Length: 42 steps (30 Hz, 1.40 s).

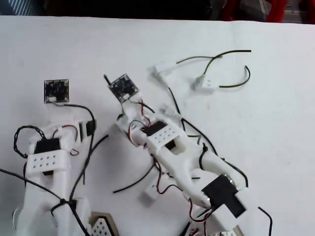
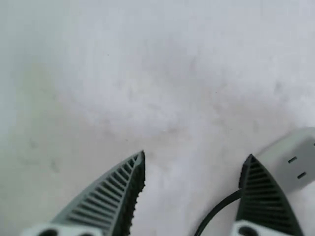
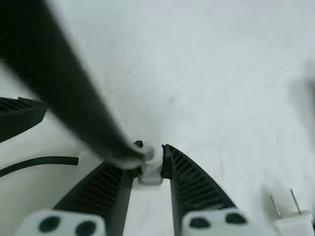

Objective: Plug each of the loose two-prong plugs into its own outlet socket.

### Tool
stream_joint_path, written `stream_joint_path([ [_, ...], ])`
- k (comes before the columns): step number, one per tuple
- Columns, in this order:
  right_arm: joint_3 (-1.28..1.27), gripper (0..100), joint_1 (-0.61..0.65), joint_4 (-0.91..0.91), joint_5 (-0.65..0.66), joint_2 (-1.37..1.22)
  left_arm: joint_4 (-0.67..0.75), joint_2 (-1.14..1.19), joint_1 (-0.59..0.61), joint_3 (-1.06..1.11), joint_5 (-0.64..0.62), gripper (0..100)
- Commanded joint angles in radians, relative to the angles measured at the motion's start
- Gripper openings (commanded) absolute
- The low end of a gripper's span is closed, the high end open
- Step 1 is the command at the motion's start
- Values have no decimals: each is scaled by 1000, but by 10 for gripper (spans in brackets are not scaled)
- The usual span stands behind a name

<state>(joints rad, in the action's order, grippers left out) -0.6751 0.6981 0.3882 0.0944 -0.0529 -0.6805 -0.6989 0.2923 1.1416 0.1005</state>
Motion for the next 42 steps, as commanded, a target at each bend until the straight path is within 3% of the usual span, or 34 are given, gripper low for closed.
stream_joint_path([
  [1,9,17,19,120,11,-10,23,-31,13,-3,-11,301],
  [10,18,17,18,240,11,45,23,-31,13,-3,-11,301],
  [23,198,17,16,251,-48,140,23,-31,13,-3,-9,301],
  [42,236,17,-15,234,-48,-33,52,-33,13,15,-8,301],
])
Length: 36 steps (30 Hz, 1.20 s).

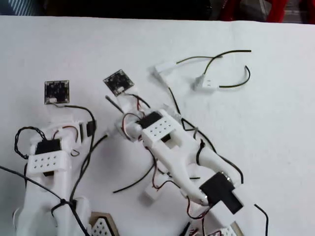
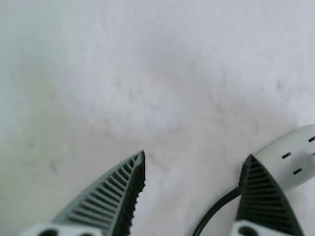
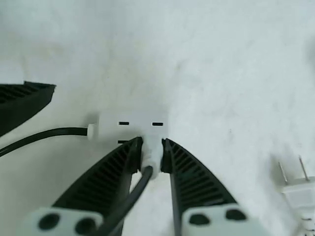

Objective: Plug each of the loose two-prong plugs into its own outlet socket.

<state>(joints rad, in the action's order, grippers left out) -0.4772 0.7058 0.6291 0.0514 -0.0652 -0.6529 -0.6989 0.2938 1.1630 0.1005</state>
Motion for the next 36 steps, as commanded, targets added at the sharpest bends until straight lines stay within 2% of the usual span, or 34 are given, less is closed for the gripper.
stream_joint_path([
  [1,43,17,-31,-5,-5,-21,25,-33,12,-6,-8,301],
  [11,94,17,-44,-5,-3,-31,25,-33,12,-6,-8,301],
  [25,34,17,-2,-12,-11,-33,25,-33,12,-6,-6,301],
  [36,38,17,-4,-73,-3,-168,23,-33,16,-6,-6,301],
])
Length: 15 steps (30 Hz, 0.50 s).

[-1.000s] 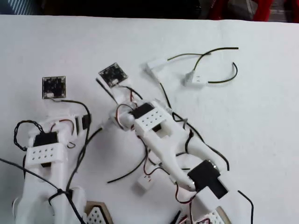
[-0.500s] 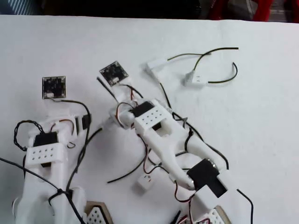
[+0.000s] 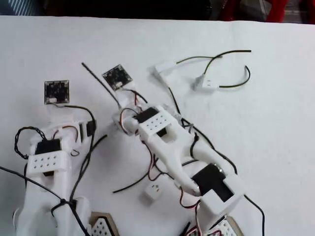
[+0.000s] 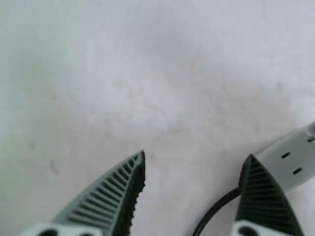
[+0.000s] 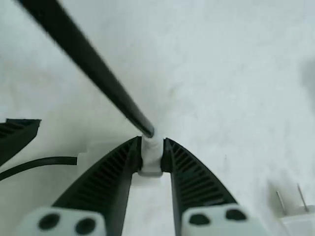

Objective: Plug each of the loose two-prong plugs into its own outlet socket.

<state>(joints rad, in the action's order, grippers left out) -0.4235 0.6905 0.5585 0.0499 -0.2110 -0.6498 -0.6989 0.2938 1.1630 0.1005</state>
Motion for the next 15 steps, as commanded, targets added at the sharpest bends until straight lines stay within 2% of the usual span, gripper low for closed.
stream_joint_path([
  [1,-17,17,12,1,-2,-18,20,-33,25,-6,-6,301],
  [15,-83,17,8,-4,-12,186,20,-38,31,-11,-12,301],
])
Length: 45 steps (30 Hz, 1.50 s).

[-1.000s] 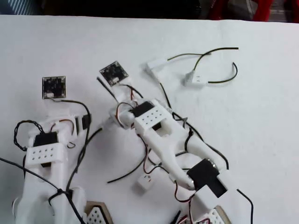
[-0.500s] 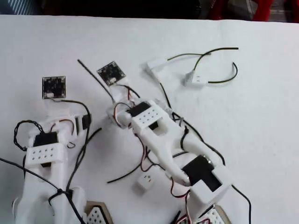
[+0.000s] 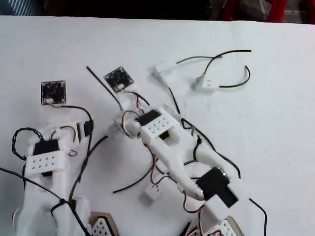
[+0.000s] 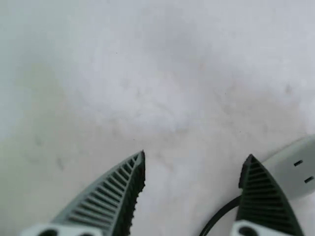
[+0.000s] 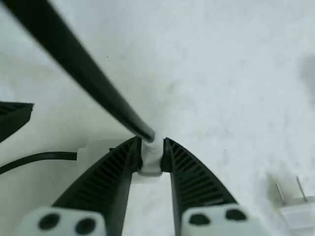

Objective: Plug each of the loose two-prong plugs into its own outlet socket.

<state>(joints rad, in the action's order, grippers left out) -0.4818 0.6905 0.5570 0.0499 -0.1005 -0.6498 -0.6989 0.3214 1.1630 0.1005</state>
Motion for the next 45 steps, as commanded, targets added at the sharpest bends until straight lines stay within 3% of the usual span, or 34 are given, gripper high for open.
stream_joint_path([
  [1,-34,17,8,-2,-28,101,20,-38,2,-11,-12,302],
  [7,-98,17,31,-2,-64,214,69,-39,-27,-66,-66,304],
  [11,-135,17,53,-2,-66,268,63,-39,-107,-149,-173,305],
  [20,-169,17,51,-4,-66,325,58,-39,-306,-218,-183,305],
  [28,-169,17,41,-4,-66,325,-94,-117,-398,-219,-180,305],
  [33,-167,17,24,-12,-66,325,-152,-254,-381,-210,-178,305],
  [41,-141,17,8,-27,-66,246,-157,-271,-193,-160,-184,303],
  [45,-77,17,7,-18,-66,142,-157,-271,-162,-104,-184,302],
])
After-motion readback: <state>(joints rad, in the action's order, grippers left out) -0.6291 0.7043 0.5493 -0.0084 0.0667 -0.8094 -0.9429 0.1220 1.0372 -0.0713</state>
